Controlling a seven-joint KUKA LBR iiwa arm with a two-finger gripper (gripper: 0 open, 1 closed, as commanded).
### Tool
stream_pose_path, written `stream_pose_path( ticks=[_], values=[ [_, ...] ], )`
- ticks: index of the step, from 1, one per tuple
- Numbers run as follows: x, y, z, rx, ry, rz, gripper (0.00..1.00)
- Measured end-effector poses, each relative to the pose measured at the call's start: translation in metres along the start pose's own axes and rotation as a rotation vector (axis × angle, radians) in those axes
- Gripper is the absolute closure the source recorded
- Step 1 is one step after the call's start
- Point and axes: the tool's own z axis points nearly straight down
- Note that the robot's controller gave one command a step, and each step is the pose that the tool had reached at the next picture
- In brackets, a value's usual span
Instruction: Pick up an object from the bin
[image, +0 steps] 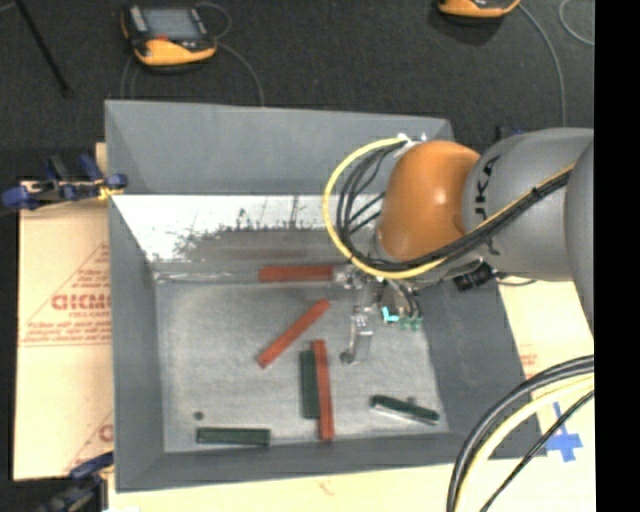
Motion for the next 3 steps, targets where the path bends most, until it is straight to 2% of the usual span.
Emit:
stream_pose_path(
  ticks=[1,2,3],
  values=[
    [-0.002,0.000,-0.004,0.000,-0.008,0.000,0.00],
    [-0.025,0.069,0.057,-0.002,-0.011,-0.155,1.00],
    [-0.025,0.069,0.057,-0.002,-0.011,-0.155,1.00]
  ],
)
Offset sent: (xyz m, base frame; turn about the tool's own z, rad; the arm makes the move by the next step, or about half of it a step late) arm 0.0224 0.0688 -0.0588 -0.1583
